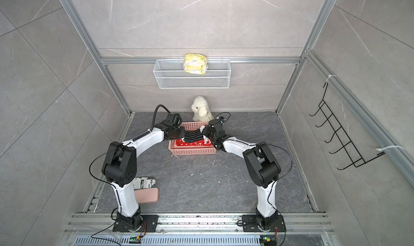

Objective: Place the socks together as a pair
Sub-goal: Place a pair of socks in the bin.

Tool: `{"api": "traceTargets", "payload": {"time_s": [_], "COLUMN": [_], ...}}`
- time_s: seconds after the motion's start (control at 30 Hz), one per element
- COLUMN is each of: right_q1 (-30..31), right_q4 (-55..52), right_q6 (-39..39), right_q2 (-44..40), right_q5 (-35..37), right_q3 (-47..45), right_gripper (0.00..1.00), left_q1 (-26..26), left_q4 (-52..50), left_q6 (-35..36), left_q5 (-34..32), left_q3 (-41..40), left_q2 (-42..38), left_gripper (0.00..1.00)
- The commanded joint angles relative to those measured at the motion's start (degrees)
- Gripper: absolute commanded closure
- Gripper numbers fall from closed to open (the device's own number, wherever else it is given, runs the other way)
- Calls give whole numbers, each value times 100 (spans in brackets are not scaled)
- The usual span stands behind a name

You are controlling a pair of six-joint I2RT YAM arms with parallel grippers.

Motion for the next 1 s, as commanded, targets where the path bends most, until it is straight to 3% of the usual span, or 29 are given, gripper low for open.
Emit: {"api": "traceTargets", "payload": {"time_s": [0.0,0.13,0.2,0.33,0.6,0.83,0.97], "right_q1": [-20,-28,-28,-29,-89,-88,-91], "right_q4": [-282,-439,-555,-1104,-1559,-1279,-1558], "right_q6": [-252,-333,-430,-836,-1226,-1753,-1949], "right_q2": [74,-96,-228,-527,-1073,-2104,-2936], "right_q5": [24,209,290,560,838,697,795], "right_q3": [262,208,211,372,277,-348,-668], "right_gripper": [67,53,46,34,28,29,29], "left_q1": [24,21,22,24,22,4,-36], "left_q4": [-63,-109,-109,-175,-477,-589,-515], "left_q6": [209,219,236,248,330,310,221], "left_q5": [-40,-3,-9,-87,-300,-240,-235], "left_q3": [316,312,293,293,422,454,144], "left_q2": [72,41,-12,-132,-207,-932,-1801], "left_gripper": [100,100,93,89,47,32,2]}}
